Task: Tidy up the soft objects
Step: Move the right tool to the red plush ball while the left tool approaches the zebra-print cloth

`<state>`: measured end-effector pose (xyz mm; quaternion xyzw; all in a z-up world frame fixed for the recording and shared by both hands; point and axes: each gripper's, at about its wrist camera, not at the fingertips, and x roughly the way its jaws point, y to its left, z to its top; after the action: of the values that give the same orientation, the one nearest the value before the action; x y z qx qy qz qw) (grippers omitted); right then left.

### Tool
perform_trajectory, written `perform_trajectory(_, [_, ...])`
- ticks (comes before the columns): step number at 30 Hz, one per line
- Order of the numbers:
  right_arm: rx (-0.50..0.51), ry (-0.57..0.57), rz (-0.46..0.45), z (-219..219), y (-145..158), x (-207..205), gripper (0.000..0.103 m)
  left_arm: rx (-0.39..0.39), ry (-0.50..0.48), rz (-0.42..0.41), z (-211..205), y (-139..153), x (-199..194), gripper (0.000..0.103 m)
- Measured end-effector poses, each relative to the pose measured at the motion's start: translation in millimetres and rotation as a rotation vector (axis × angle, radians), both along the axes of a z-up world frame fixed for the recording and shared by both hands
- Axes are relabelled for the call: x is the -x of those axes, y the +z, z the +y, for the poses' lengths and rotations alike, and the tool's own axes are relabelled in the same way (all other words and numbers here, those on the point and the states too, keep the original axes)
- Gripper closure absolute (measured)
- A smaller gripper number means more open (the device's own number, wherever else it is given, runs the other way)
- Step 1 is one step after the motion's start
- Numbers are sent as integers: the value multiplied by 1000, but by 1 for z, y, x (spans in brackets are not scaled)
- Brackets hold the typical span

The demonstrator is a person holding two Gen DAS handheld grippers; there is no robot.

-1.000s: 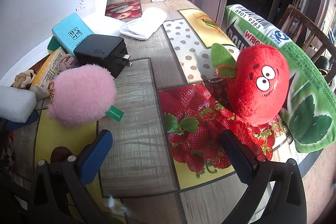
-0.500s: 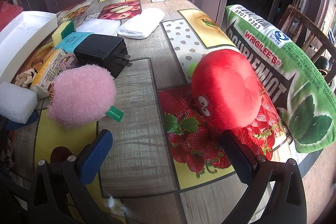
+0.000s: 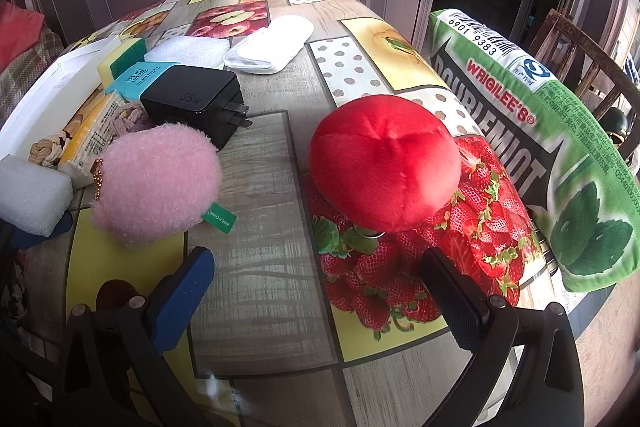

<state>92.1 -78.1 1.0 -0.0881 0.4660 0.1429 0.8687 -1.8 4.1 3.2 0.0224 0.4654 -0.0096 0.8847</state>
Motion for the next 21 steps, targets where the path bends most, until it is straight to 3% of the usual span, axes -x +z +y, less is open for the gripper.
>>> perform_trajectory(18, [-2,0,0,1,-1,-1,0,-5,-1,0,-1,-1,-1,1])
perform_trajectory(21, [-8,0,2,1,-1,0,0,3,-77,19,-4,1,5,1])
